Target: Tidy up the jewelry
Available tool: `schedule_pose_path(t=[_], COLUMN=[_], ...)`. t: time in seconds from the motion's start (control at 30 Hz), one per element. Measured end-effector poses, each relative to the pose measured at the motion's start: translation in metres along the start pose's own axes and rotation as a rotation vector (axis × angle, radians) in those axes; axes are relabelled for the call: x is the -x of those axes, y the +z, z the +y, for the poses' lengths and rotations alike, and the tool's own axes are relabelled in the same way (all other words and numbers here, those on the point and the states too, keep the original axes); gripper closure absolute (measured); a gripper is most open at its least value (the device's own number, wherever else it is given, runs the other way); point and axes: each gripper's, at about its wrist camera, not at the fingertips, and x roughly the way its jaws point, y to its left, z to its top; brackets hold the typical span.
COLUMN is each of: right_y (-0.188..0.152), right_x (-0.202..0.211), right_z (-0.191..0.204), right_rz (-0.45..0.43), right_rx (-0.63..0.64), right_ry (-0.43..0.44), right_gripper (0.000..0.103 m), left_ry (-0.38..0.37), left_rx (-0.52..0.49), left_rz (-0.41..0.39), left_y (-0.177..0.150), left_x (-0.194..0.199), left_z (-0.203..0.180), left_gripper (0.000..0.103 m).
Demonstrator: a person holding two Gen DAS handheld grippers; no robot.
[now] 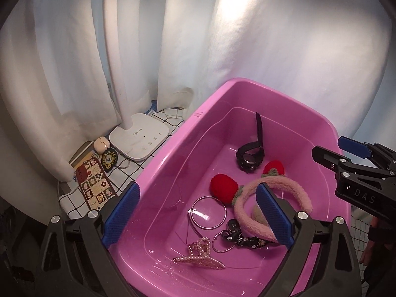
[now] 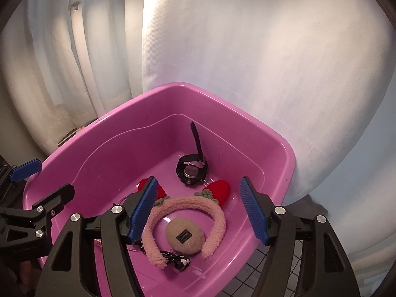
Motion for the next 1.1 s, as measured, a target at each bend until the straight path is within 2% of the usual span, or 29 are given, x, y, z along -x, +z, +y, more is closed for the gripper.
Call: schedule_pose_path(t=[0.73, 1.1], right_y=[-0.021, -0.031], right_x=[0.024, 0.032], right_z=[0.004, 0.005], right_rz=[-0.041, -0.045], right_rx=[-0.041, -0.050], right_ry=[0.047, 0.044], right_gripper=[0.037, 0.037], left_ry=[0.036, 0.056], left_rx=[0.002, -0.004], left_rz=[-0.009, -0.007], left_y=[-0.003, -0.006], left_x=[0.022, 0.030], left_z=[-0.004, -0.008], left_gripper=[0.010, 0.010])
